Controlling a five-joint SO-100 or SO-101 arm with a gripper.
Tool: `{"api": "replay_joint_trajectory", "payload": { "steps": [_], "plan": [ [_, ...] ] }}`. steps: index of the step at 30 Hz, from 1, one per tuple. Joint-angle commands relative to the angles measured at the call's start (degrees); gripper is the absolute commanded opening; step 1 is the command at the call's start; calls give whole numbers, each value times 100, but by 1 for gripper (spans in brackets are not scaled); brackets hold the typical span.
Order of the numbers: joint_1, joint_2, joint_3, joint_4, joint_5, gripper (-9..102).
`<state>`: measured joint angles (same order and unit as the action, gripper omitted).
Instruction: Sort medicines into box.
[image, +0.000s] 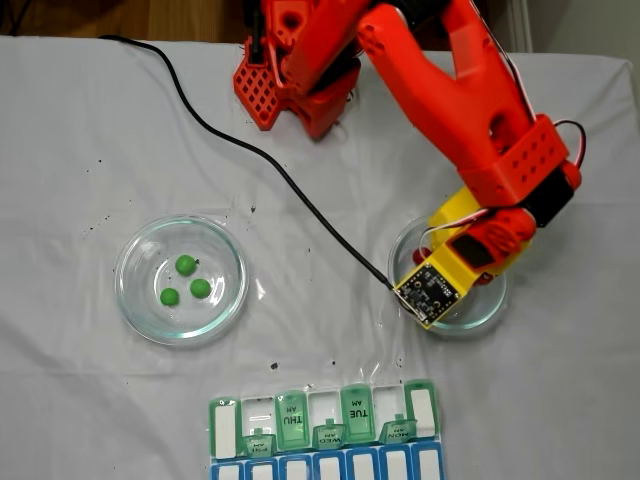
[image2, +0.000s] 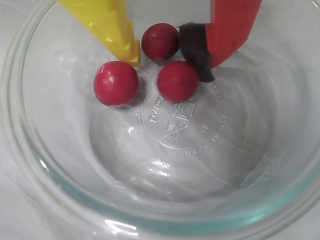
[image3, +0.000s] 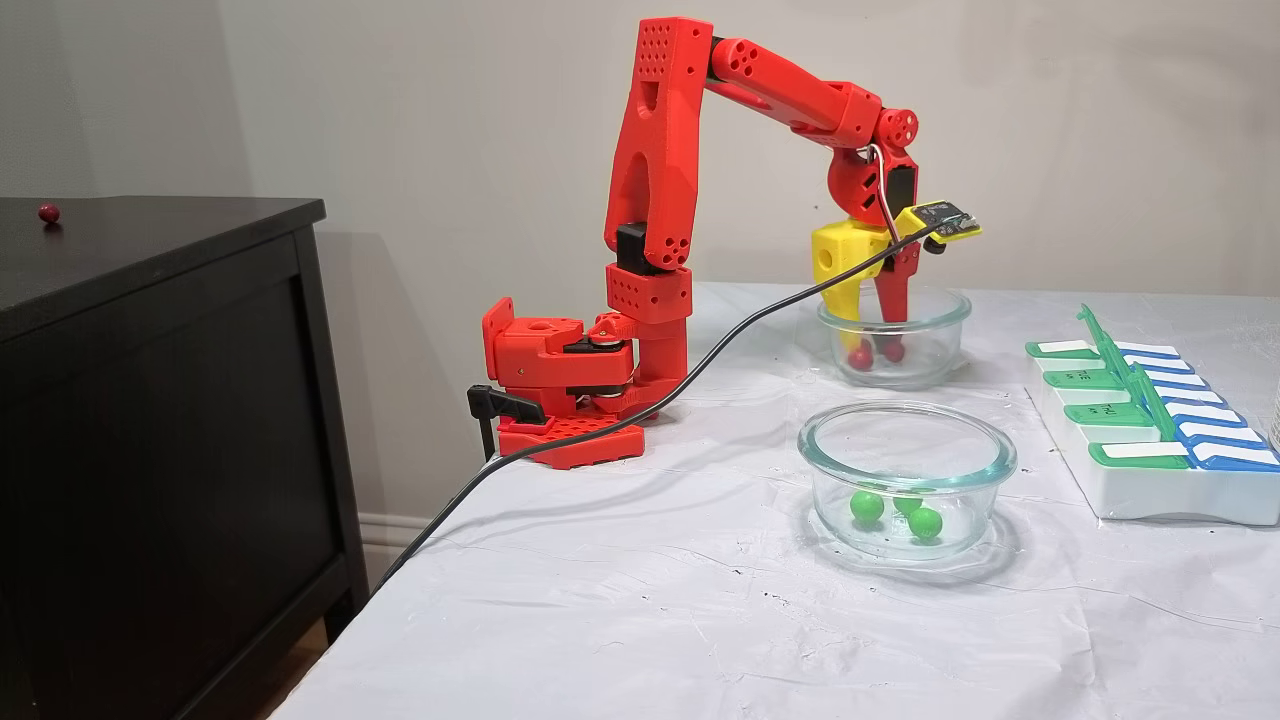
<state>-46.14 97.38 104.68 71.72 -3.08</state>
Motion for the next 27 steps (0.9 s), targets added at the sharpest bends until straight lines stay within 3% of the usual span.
{"api": "replay_joint_trajectory", "payload": {
  "steps": [1, 27],
  "plan": [
    [-246, 185, -9, 9, -88, 2],
    [747, 1380, -879, 237, -387, 0]
  ]
}}
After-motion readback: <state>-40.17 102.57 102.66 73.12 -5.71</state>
